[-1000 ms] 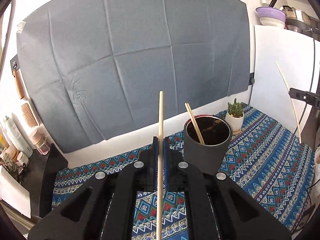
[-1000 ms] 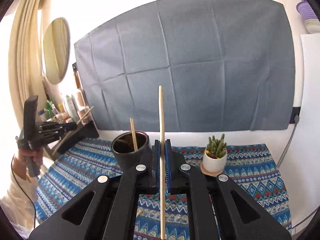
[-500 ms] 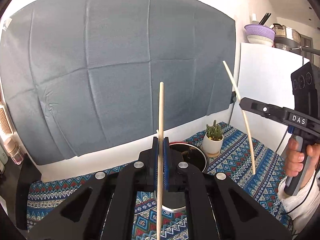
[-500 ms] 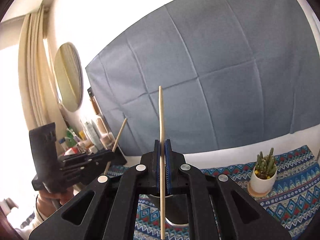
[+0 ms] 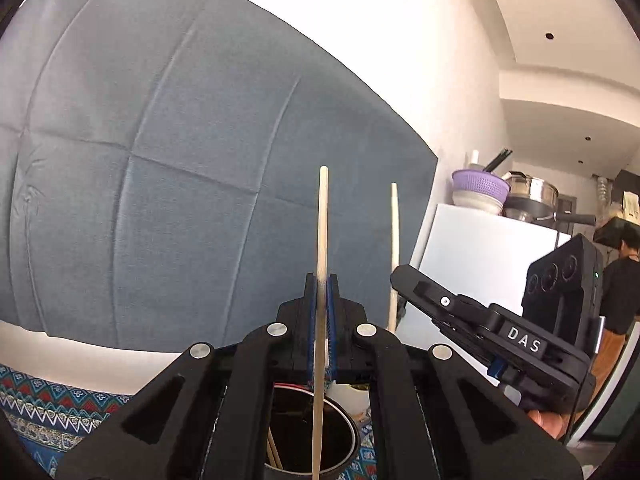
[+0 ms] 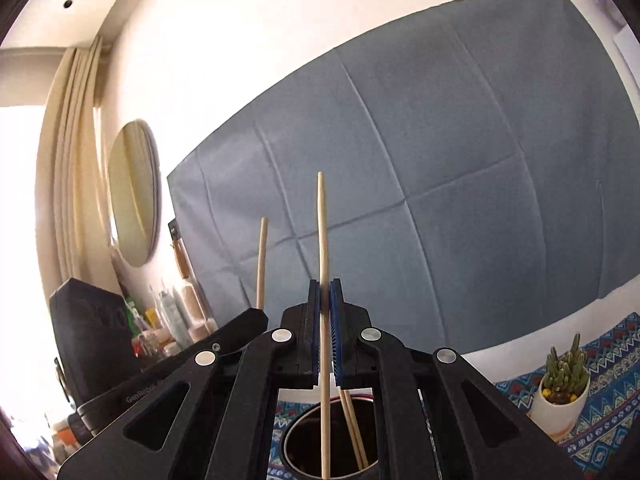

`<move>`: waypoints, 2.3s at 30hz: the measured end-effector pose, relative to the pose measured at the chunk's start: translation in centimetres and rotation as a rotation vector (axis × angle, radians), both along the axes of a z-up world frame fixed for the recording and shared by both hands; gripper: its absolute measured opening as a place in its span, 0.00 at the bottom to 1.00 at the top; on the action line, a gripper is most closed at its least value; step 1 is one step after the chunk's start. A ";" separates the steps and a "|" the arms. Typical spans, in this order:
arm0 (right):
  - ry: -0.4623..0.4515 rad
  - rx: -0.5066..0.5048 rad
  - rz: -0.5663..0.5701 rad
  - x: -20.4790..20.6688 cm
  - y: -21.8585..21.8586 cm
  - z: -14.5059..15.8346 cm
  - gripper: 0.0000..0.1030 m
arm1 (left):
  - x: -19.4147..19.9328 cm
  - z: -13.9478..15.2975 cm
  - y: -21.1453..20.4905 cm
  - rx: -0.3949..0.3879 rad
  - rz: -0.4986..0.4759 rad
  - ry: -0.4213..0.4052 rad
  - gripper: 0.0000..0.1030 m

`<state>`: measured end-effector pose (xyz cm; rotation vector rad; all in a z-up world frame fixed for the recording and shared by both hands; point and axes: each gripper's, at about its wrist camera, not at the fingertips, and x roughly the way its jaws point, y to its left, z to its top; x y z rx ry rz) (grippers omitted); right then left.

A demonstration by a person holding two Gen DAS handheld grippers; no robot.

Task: Organize utensils
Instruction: 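Carry the stick over the black cup and lower it inside, then open the right gripper to release the stick into the cup, then move the right gripper back toward the remaining wooden sticks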

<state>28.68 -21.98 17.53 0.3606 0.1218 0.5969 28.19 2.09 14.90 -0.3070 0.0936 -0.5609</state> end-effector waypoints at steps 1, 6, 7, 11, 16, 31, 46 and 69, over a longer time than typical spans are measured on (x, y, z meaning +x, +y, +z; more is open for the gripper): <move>-0.020 0.009 -0.009 0.1 0.0 -0.4 0.05 | 0.2 -0.4 0.1 -0.019 0.011 -0.001 0.05; -0.099 0.051 -0.042 0.3 -0.4 -2.8 0.05 | 0.8 -2.6 0.9 -0.103 0.045 -0.019 0.05; -0.088 0.033 -0.041 0.6 -0.3 -3.0 0.05 | 0.9 -3.0 1.1 -0.122 0.039 -0.015 0.05; -0.029 0.023 -0.027 2.1 -0.1 -4.0 0.05 | 1.5 -3.8 1.6 -0.141 0.036 0.015 0.05; -0.008 0.005 -0.024 2.5 0.1 -4.3 0.08 | 0.9 -3.1 2.0 -0.140 0.033 0.011 0.05; -0.061 0.100 -0.165 -0.5 -4.0 -1.5 0.91 | -2.1 0.5 1.1 0.100 0.207 -0.034 0.95; 0.005 0.069 -0.214 -0.6 -5.8 0.3 0.92 | -2.6 1.4 -1.8 0.327 0.249 0.110 0.95; 0.372 -0.281 -0.322 -1.8 -3.3 3.0 0.92 | -2.1 1.5 0.9 0.256 0.317 0.515 0.94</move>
